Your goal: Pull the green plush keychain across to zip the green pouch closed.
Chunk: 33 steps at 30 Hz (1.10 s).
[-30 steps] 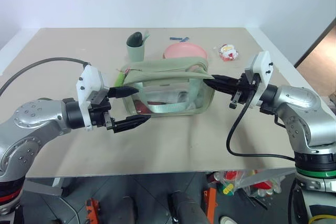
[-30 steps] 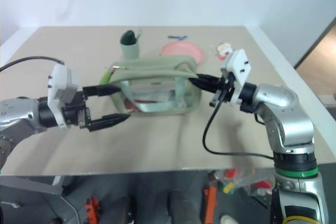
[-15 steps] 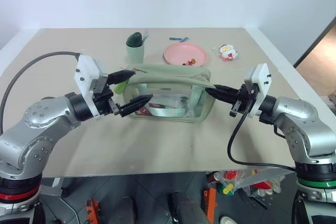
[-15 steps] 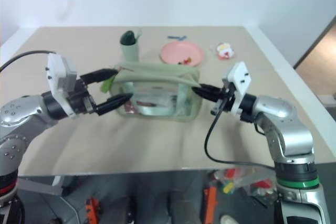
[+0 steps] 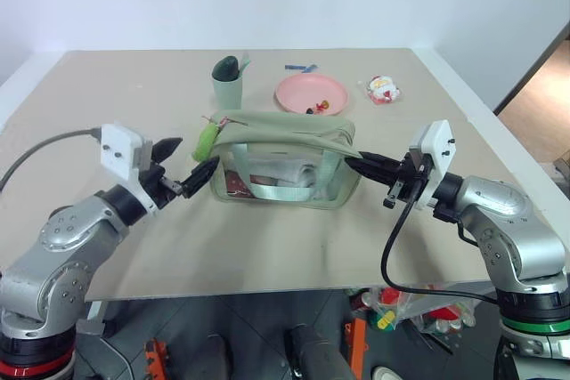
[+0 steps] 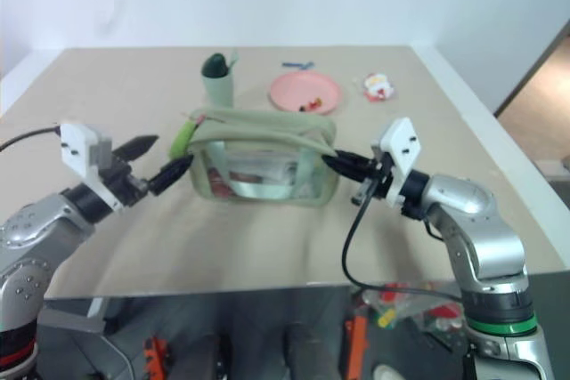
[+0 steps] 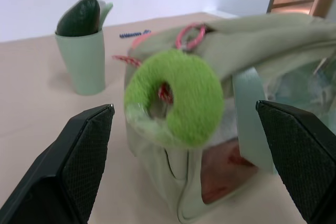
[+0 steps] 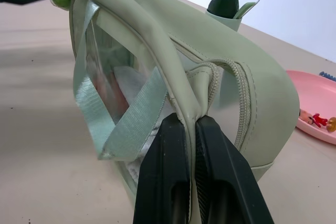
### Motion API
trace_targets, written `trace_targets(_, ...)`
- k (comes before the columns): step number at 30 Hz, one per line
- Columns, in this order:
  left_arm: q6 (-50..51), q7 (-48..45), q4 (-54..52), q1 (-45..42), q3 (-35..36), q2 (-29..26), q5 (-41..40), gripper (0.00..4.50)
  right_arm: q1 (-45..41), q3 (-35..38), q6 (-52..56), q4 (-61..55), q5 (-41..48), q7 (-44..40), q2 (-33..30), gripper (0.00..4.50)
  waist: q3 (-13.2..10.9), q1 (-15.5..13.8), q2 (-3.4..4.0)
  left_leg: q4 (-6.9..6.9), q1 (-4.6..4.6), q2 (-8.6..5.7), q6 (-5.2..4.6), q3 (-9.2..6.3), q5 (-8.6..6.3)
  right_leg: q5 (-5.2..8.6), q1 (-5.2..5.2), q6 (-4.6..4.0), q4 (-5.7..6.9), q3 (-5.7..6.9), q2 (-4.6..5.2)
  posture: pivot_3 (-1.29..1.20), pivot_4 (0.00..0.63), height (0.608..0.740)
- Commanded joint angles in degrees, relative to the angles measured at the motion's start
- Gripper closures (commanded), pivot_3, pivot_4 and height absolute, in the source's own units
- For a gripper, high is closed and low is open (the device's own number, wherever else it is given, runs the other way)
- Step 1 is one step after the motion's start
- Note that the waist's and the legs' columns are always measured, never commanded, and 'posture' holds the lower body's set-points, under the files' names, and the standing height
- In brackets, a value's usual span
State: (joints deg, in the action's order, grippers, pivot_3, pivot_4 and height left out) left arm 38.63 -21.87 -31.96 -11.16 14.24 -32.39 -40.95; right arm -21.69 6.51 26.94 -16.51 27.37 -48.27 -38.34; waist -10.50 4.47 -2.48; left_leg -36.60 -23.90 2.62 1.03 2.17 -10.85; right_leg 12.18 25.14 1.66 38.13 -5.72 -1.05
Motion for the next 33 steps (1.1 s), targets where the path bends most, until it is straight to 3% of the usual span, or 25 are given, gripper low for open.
trace_targets(1,-1.54,-1.78,0.49,-1.08,0.09,0.35,-0.5,0.26,-0.37,-0.88,-0.68,-2.35,0.07,0.08,0.27,4.5,0.0,0.02,0.0,0.0,0.02,0.0,0.0,0.01,0.0,0.0,0.0,0.0,0.0,-0.01,0.0,0.0,0.15,0.74)
trace_targets(12,-3.33,-3.72,4.6,-3.7,0.2,0.79,0.65,3.96,-0.1,-1.16,-2.56,-0.98,-1.11,-0.92,0.08,4.5,0.0,0.04,0.0,0.03,0.04,0.01,0.0,0.02,0.0,0.0,-0.01,-0.01,0.0,-0.03,-0.02,0.0,0.15,0.74)
trace_targets(14,-2.97,-3.96,4.5,-4.62,1.06,0.51,-0.47,4.45,0.09,-1.19,-3.17,-0.53,-1.4,-1.32,0.0,4.5,0.0,0.04,0.0,0.03,0.04,0.01,0.0,0.01,0.0,0.0,0.0,-0.02,0.0,-0.02,-0.02,0.0,0.15,0.74)
trace_targets(18,-0.64,-4.68,4.11,-7.78,3.82,-1.3,-5.28,4.45,0.57,-1.02,-4.4,0.46,-1.9,-2.12,-0.23,4.5,0.0,0.04,-0.01,0.02,0.04,0.01,0.0,0.01,0.0,0.0,-0.01,-0.01,0.0,-0.02,-0.02,0.0,0.15,0.74)
trace_targets(24,4.12,-3.93,5.89,-21.54,1.54,-2.45,-12.05,4.45,0.3,-0.79,-5.88,2.37,-2.36,-3.31,-1.01,4.5,-0.01,-0.01,-0.07,-0.01,0.05,-0.03,0.0,-0.02,0.01,0.0,-0.09,0.0,-0.01,0.02,-0.01,0.0,0.15,0.74)
trace_targets(33,-0.06,-12.22,18.24,-32.17,-15.72,3.65,0.65,4.45,-0.08,-1.52,-7.32,3.52,-3.33,-4.13,-1.28,4.5,-0.01,0.03,-0.07,0.02,0.12,-0.06,0.0,-0.04,0.01,-0.01,-0.14,0.04,-0.03,-0.04,-0.05,0.0,0.15,0.74)
